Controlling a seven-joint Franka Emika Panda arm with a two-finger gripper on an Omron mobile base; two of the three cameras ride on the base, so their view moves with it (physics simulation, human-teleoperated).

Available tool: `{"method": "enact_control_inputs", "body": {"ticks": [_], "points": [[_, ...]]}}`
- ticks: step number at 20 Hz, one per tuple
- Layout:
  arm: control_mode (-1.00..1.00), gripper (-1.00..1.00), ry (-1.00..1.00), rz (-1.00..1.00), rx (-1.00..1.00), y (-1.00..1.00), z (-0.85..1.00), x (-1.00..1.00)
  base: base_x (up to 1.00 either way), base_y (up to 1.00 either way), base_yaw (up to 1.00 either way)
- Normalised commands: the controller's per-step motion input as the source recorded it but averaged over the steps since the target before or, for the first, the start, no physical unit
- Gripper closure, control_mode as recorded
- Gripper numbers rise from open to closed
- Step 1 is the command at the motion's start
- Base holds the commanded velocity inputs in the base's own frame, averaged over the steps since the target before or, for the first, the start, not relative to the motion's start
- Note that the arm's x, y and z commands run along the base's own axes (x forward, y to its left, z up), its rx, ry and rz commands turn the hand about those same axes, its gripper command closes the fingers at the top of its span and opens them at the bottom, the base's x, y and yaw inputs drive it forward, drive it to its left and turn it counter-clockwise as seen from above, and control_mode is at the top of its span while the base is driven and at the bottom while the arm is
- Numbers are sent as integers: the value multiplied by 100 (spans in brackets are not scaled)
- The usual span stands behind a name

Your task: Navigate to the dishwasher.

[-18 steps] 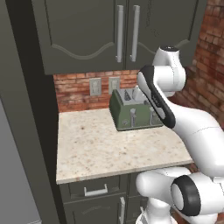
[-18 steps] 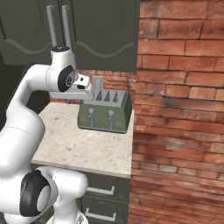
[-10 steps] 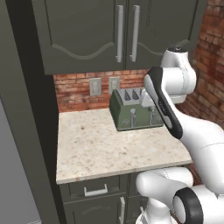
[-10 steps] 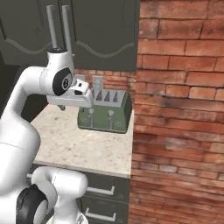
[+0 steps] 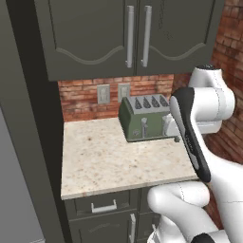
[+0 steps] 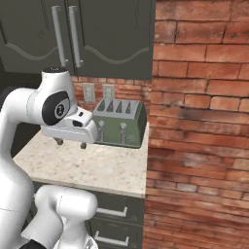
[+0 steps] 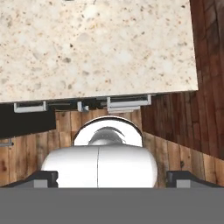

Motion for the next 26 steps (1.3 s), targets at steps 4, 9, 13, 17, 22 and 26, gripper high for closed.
{"method": "enact_control_inputs", "body": {"ticks": [4, 9, 13, 17, 22, 26], "points": [[-100, -100, 4, 0, 0, 4, 0, -31, 0, 0, 0], [-100, -100, 4, 0, 0, 0, 0, 0, 0, 0, 0], [100, -100, 0, 0, 0, 0, 0, 0, 0, 0, 0], [100, -100, 0, 0, 0, 0, 0, 0, -75, 24, 6], [100, -100, 0, 0, 0, 0, 0, 0, -99, 76, 47], [100, -100, 0, 0, 0, 0, 0, 0, -51, 45, 92]]}}
